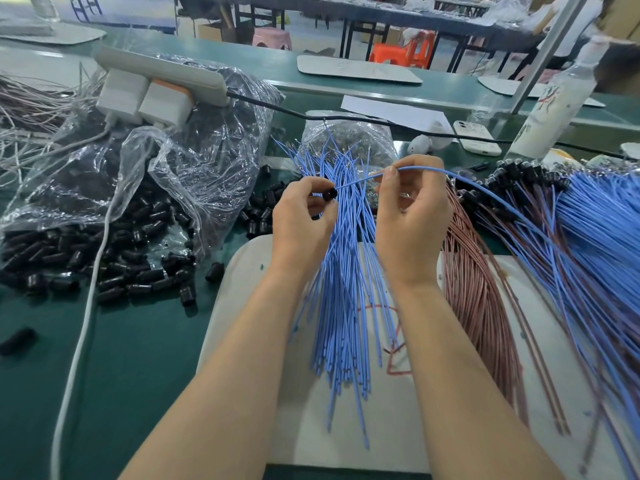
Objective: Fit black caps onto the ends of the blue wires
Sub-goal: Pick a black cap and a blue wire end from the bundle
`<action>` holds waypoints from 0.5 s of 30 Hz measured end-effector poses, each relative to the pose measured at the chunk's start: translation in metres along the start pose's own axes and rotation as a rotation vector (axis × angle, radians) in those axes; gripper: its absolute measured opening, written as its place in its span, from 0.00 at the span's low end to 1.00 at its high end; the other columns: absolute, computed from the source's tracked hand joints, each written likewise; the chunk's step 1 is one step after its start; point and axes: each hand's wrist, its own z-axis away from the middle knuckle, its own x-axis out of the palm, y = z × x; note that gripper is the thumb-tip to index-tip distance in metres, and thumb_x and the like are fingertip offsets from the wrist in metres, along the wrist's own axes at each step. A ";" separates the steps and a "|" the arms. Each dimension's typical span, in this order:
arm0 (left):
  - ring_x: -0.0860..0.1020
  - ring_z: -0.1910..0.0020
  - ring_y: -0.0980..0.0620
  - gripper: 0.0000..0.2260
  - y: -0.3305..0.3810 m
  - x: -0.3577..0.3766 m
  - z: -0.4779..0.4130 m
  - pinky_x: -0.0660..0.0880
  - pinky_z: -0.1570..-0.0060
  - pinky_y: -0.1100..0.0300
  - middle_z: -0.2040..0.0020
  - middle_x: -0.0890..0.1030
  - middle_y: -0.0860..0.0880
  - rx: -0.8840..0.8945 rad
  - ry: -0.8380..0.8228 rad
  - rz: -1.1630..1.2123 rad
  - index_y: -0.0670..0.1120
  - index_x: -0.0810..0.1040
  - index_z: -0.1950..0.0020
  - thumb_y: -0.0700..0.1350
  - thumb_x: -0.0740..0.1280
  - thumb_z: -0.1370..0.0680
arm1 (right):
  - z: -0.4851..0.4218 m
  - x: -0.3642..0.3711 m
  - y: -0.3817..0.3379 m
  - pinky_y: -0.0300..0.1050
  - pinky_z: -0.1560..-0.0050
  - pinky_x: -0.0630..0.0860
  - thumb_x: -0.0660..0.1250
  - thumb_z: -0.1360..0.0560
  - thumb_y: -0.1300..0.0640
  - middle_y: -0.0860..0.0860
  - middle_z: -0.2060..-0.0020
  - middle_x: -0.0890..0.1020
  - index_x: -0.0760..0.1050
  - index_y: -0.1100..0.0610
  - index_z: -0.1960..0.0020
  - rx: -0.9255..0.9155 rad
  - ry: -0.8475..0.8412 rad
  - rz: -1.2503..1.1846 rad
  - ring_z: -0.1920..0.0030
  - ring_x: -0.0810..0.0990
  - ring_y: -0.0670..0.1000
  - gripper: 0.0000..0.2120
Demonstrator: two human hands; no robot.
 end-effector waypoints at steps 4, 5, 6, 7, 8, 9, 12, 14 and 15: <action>0.76 0.59 0.60 0.08 -0.001 0.000 -0.001 0.71 0.56 0.75 0.49 0.77 0.46 0.037 0.013 -0.033 0.44 0.79 0.47 0.36 0.67 0.24 | 0.001 0.000 -0.001 0.28 0.63 0.71 0.62 0.23 0.64 0.46 0.64 0.75 0.71 0.60 0.53 -0.024 -0.018 0.024 0.66 0.75 0.37 0.01; 0.76 0.60 0.61 0.08 -0.002 0.000 -0.002 0.72 0.55 0.75 0.49 0.77 0.46 0.048 0.007 -0.046 0.43 0.80 0.47 0.35 0.67 0.24 | 0.001 0.000 -0.001 0.28 0.62 0.71 0.62 0.23 0.64 0.47 0.64 0.76 0.72 0.61 0.53 -0.023 -0.029 0.032 0.66 0.75 0.37 0.01; 0.76 0.60 0.60 0.09 -0.002 0.000 -0.002 0.72 0.55 0.74 0.50 0.76 0.47 0.061 0.000 -0.063 0.43 0.80 0.47 0.35 0.66 0.24 | 0.001 0.000 0.000 0.28 0.62 0.71 0.62 0.23 0.64 0.47 0.64 0.76 0.72 0.62 0.53 -0.021 -0.040 0.040 0.65 0.75 0.37 0.01; 0.76 0.60 0.60 0.09 -0.002 0.000 -0.002 0.72 0.54 0.74 0.50 0.76 0.47 0.074 -0.006 -0.080 0.43 0.80 0.46 0.34 0.66 0.24 | 0.001 0.000 0.000 0.27 0.62 0.71 0.62 0.23 0.64 0.47 0.63 0.76 0.72 0.63 0.53 -0.016 -0.048 0.047 0.65 0.75 0.37 0.02; 0.76 0.59 0.59 0.10 -0.002 0.000 -0.002 0.72 0.54 0.73 0.50 0.76 0.48 0.086 -0.009 -0.097 0.43 0.81 0.46 0.34 0.66 0.24 | 0.001 -0.001 0.000 0.27 0.62 0.71 0.62 0.23 0.64 0.46 0.64 0.76 0.72 0.63 0.53 -0.012 -0.050 0.049 0.65 0.75 0.37 0.02; 0.75 0.59 0.59 0.10 -0.003 -0.001 -0.002 0.72 0.54 0.73 0.51 0.76 0.49 0.099 -0.012 -0.113 0.43 0.81 0.46 0.34 0.66 0.24 | 0.001 -0.001 0.000 0.27 0.62 0.71 0.62 0.23 0.64 0.45 0.64 0.75 0.72 0.63 0.53 -0.010 -0.047 0.045 0.65 0.75 0.37 0.01; 0.76 0.56 0.56 0.11 -0.004 -0.003 -0.002 0.72 0.53 0.71 0.51 0.75 0.51 0.120 -0.023 -0.155 0.44 0.81 0.44 0.35 0.67 0.24 | -0.002 -0.004 -0.001 0.27 0.62 0.70 0.63 0.23 0.64 0.41 0.65 0.74 0.70 0.58 0.54 -0.003 -0.028 0.033 0.65 0.76 0.37 0.03; 0.76 0.53 0.53 0.11 -0.003 -0.003 -0.002 0.73 0.50 0.67 0.51 0.75 0.51 0.127 -0.035 -0.181 0.45 0.81 0.43 0.36 0.67 0.24 | -0.002 -0.004 -0.001 0.27 0.61 0.71 0.63 0.23 0.64 0.40 0.64 0.74 0.70 0.58 0.54 0.007 -0.048 0.040 0.65 0.76 0.37 0.04; 0.76 0.52 0.52 0.11 -0.002 -0.003 -0.002 0.73 0.48 0.65 0.50 0.75 0.51 0.131 -0.045 -0.198 0.45 0.81 0.43 0.37 0.67 0.24 | -0.002 -0.003 0.000 0.27 0.61 0.71 0.63 0.23 0.64 0.40 0.64 0.74 0.70 0.58 0.53 0.018 -0.066 0.044 0.65 0.76 0.36 0.03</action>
